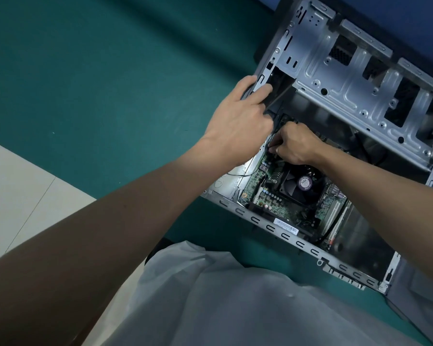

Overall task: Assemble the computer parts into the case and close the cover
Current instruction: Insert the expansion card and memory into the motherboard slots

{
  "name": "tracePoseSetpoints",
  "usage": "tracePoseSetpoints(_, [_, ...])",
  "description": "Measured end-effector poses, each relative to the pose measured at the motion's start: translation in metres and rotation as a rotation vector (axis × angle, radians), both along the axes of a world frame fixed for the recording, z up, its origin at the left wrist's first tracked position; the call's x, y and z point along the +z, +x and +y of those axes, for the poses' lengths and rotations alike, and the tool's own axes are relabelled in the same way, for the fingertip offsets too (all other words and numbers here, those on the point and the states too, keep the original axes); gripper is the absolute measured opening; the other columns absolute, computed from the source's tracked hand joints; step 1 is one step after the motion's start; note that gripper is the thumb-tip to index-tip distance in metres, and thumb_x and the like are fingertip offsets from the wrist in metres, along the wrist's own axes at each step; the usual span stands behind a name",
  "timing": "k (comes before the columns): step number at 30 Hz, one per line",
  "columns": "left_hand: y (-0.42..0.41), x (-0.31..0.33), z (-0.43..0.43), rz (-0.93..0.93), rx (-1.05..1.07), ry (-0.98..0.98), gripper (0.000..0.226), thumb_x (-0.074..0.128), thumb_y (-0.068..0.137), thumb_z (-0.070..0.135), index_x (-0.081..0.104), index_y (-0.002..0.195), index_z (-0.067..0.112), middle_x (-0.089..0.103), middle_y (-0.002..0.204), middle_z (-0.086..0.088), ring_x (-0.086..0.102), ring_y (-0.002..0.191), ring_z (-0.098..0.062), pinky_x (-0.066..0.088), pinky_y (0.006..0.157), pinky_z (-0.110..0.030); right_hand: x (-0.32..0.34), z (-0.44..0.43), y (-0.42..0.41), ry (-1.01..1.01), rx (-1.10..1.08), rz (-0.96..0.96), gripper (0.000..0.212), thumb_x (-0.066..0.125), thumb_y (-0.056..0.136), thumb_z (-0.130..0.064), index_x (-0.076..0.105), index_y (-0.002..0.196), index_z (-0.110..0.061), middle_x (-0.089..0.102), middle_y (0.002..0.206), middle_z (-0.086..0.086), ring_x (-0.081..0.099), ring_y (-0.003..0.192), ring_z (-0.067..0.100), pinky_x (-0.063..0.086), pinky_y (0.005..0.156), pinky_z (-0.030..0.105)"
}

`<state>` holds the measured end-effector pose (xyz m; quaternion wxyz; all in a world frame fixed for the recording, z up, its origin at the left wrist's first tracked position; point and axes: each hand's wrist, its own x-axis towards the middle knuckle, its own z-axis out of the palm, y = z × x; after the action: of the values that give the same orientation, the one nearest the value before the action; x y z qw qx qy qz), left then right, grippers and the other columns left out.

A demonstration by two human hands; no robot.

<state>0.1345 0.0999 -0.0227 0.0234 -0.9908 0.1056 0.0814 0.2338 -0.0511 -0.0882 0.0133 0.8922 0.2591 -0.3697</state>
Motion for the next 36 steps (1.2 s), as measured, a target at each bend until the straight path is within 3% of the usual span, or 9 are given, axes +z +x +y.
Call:
tracePoseSetpoints(3, [-0.003,0.0,-0.019,0.201,-0.169,0.342,0.034,0.051,0.093,0.038,0.064,0.118,0.02,0.061,0.13,-0.007,0.018,0.144,-0.035,-0.01,0.116,-0.051,0.001,-0.001,-0.001,0.038,-0.031,0.008,0.012,0.07,0.082,-0.017,0.076,0.091,-0.012,0.072,0.09,0.006,0.063,0.082,0.021,0.046,0.073,0.025])
tracePoseSetpoints(5, [-0.005,-0.008,-0.037,0.349,-0.258,0.4,0.045,0.048,0.093,0.049,0.057,0.128,0.023,0.058,0.134,-0.003,0.026,0.142,-0.034,-0.009,0.115,-0.053,0.003,-0.001,-0.002,0.065,-0.054,0.037,0.012,0.071,0.083,-0.016,0.077,0.092,-0.013,0.073,0.09,0.004,0.059,0.078,0.015,0.04,0.071,0.022])
tracePoseSetpoints(10, [-0.013,-0.031,-0.051,0.661,-0.025,0.056,0.042,0.056,0.096,0.024,0.044,0.136,0.02,0.055,0.115,-0.009,0.051,0.115,-0.026,0.034,0.101,-0.044,0.008,-0.001,0.0,0.106,-0.144,0.135,0.01,0.072,0.084,-0.013,0.077,0.093,-0.011,0.074,0.09,0.001,0.063,0.075,0.006,0.045,0.064,0.016])
tracePoseSetpoints(15, [-0.012,-0.04,-0.051,0.593,0.035,-0.038,0.035,0.052,0.094,0.015,0.047,0.128,0.017,0.055,0.115,-0.009,0.049,0.111,-0.025,0.038,0.092,-0.041,0.006,-0.006,0.002,0.13,-0.165,0.154,0.009,0.072,0.085,-0.014,0.076,0.092,-0.013,0.073,0.085,-0.003,0.056,0.065,-0.007,0.034,0.047,0.002])
tracePoseSetpoints(18, [-0.015,-0.039,-0.052,0.595,0.082,-0.102,0.011,0.048,0.094,0.011,0.041,0.102,0.014,0.043,0.082,-0.005,0.044,0.091,-0.022,0.035,0.077,-0.037,0.005,-0.008,0.001,0.119,-0.106,0.124,0.009,0.072,0.084,-0.018,0.077,0.091,-0.014,0.073,0.086,-0.002,0.058,0.068,0.0,0.041,0.059,0.01])
tracePoseSetpoints(20, [-0.016,-0.041,-0.053,0.598,0.086,-0.101,0.014,0.047,0.093,0.009,0.034,0.096,0.014,0.037,0.076,-0.004,0.042,0.09,-0.022,0.034,0.074,-0.036,0.004,-0.011,0.0,0.124,-0.085,0.091,0.01,0.072,0.085,-0.019,0.077,0.092,-0.014,0.074,0.089,0.0,0.058,0.068,0.003,0.043,0.069,0.018])
tracePoseSetpoints(24, [-0.014,-0.039,-0.053,0.624,0.095,-0.03,0.023,0.049,0.09,0.01,0.045,0.113,0.011,0.048,0.09,-0.007,0.046,0.102,-0.023,0.04,0.087,-0.038,0.002,-0.013,-0.002,0.134,-0.069,0.058,0.01,0.071,0.085,-0.021,0.076,0.092,-0.016,0.074,0.09,0.0,0.059,0.071,0.005,0.044,0.076,0.02])
tracePoseSetpoints(27, [-0.012,-0.042,-0.052,0.589,0.077,0.05,0.047,0.045,0.092,0.008,0.038,0.138,0.004,0.053,0.106,-0.013,0.038,0.09,-0.022,0.034,0.079,-0.032,0.001,-0.012,-0.004,0.115,-0.059,0.034,0.01,0.071,0.085,-0.023,0.075,0.093,-0.018,0.073,0.096,0.002,0.064,0.088,0.017,0.052,0.088,0.032])
tracePoseSetpoints(36, [-0.013,-0.041,-0.053,0.67,0.115,0.073,0.038,0.043,0.091,0.006,0.041,0.129,0.004,0.042,0.098,-0.015,0.037,0.089,-0.024,0.033,0.071,-0.032,0.009,-0.005,-0.009,0.035,0.016,0.024,0.018,0.068,0.085,-0.026,0.073,0.1,-0.02,0.071,0.105,0.005,0.064,0.1,0.025,0.052,0.092,0.041])
